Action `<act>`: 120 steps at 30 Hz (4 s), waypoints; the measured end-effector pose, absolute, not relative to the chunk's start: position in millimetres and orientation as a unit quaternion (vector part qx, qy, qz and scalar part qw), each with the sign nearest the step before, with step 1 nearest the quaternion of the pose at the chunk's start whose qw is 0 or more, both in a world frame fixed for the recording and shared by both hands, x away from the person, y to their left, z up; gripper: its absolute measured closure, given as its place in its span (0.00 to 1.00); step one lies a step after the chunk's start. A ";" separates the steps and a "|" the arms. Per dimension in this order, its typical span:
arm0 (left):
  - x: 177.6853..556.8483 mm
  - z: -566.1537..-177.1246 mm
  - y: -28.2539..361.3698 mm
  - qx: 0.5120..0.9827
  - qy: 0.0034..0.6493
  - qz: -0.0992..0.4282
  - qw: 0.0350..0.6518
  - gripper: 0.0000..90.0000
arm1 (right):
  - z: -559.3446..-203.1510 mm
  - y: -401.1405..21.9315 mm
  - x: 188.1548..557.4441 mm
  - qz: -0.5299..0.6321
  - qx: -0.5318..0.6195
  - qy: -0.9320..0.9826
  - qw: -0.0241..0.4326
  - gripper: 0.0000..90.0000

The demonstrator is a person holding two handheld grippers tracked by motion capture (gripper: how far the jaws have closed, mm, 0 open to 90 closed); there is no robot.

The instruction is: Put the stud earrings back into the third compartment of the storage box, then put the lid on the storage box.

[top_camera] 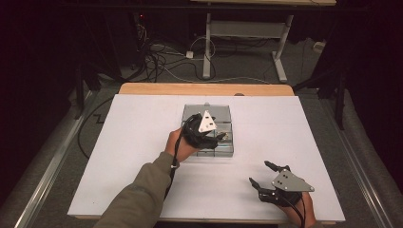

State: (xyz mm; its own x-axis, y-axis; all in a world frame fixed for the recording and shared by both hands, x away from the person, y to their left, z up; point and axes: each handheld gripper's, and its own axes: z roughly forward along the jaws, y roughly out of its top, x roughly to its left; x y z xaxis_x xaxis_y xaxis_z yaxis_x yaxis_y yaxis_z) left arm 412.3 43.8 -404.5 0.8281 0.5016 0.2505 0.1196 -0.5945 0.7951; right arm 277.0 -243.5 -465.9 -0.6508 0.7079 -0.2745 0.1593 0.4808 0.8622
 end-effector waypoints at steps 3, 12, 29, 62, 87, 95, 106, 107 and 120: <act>405.8 -403.3 50.3 0.859 0.172 0.234 0.421 0.30 | -465.5 -243.6 277.0 0.430 0.271 0.799 0.320 0.29; 382.7 -407.6 72.4 0.847 0.160 0.258 0.436 0.27 | -463.0 -245.5 276.0 0.436 0.272 0.793 0.328 0.29; 346.2 -426.2 120.4 0.850 0.156 0.286 0.414 0.25 | -462.1 -247.1 275.5 0.441 0.275 0.788 0.329 0.28; 300.4 -467.2 198.1 0.832 0.264 0.295 0.389 0.34 | -463.0 -259.2 281.8 0.440 0.302 0.778 0.331 0.53; 300.6 -478.4 225.1 0.860 0.276 0.245 0.351 0.97 | -469.3 -256.2 291.6 0.405 0.283 0.813 0.307 1.00; 302.9 -481.6 225.0 0.863 0.274 0.243 0.347 0.96 | -465.7 -254.3 290.6 0.413 0.273 0.810 0.316 1.00; 315.6 -482.8 221.9 0.867 0.278 0.240 0.336 0.96 | -462.8 -258.4 298.2 0.406 0.284 0.809 0.316 1.00; 317.6 -482.0 222.0 0.866 0.283 0.234 0.340 0.96 | -462.2 -258.3 299.9 0.405 0.285 0.809 0.317 1.00; 356.0 -466.7 212.0 0.864 0.284 0.231 0.346 0.96 | -459.2 -260.4 340.0 0.393 0.297 0.812 0.312 1.00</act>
State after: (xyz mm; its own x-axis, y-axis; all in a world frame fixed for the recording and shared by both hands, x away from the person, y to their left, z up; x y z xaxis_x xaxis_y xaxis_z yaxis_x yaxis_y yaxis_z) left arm 356.0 212.0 -466.7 0.7316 0.6510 0.2027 0.3314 -0.5993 0.7287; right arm 340.0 -260.4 -459.2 -0.6290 0.7282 -0.2723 0.2383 0.5140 0.8240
